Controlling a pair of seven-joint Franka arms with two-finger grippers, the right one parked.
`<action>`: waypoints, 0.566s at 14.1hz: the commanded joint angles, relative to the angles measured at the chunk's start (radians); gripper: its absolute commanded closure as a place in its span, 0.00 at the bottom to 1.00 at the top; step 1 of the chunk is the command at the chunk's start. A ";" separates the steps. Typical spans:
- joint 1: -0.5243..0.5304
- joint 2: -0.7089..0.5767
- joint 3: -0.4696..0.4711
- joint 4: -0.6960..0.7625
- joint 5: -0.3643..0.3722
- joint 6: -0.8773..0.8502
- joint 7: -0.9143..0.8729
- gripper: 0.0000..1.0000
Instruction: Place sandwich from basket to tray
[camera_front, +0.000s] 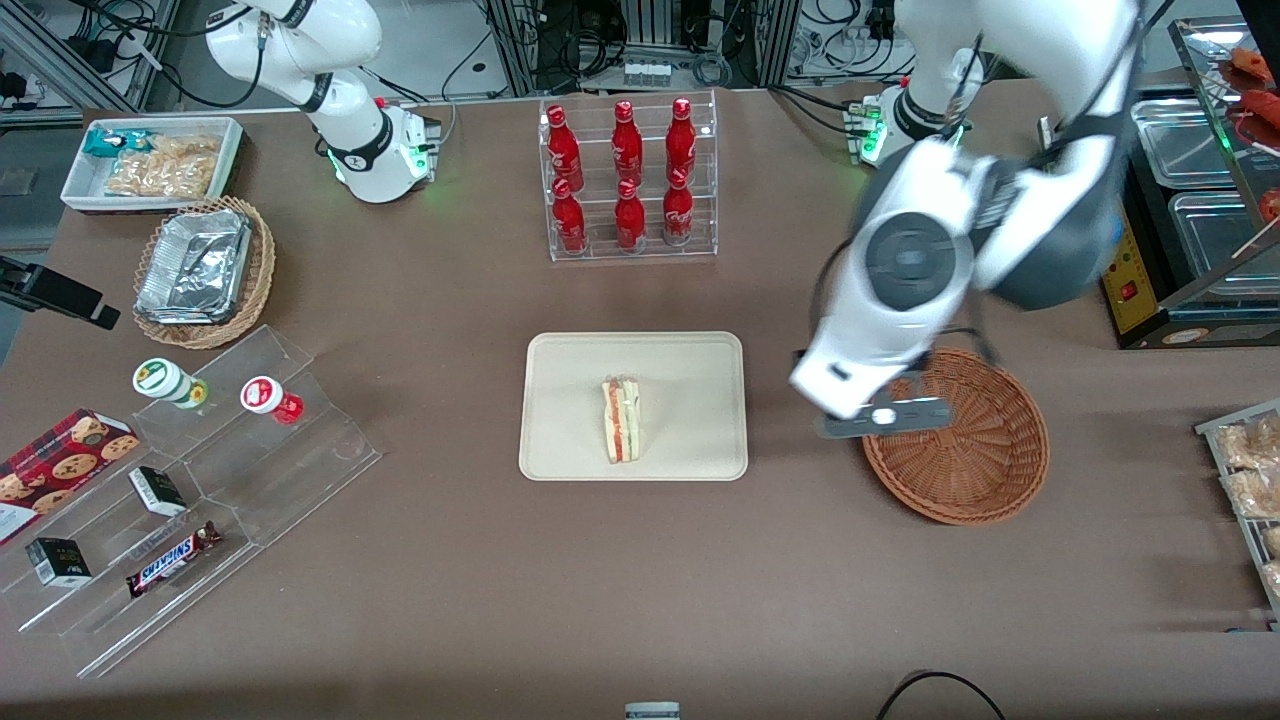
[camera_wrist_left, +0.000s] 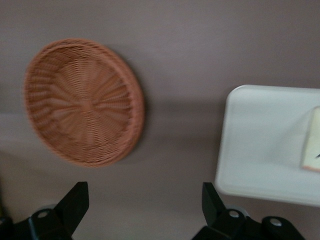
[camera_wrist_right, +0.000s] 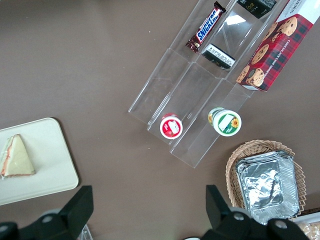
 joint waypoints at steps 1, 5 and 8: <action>0.155 -0.115 -0.013 -0.057 -0.065 -0.088 0.175 0.00; 0.289 -0.196 -0.076 -0.059 -0.088 -0.210 0.240 0.00; 0.436 -0.285 -0.233 -0.109 -0.085 -0.258 0.218 0.00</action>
